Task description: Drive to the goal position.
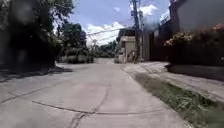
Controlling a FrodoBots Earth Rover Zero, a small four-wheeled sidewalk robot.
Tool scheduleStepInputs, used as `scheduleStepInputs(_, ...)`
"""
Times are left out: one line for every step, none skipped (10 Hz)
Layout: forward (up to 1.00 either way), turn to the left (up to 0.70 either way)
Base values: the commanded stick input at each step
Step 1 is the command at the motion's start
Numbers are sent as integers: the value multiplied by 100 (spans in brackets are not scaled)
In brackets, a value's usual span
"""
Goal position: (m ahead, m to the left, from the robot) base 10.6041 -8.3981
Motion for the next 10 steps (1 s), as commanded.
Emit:
scheduleStepInputs(100,-3)
scheduleStepInputs(100,-3)
scheduleStepInputs(100,-4)
scheduleStepInputs(100,-4)
scheduleStepInputs(100,-3)
scheduleStepInputs(100,-2)
scheduleStepInputs(100,-4)
scheduleStepInputs(100,-2)
scheduleStepInputs(100,-3)
scheduleStepInputs(100,-4)
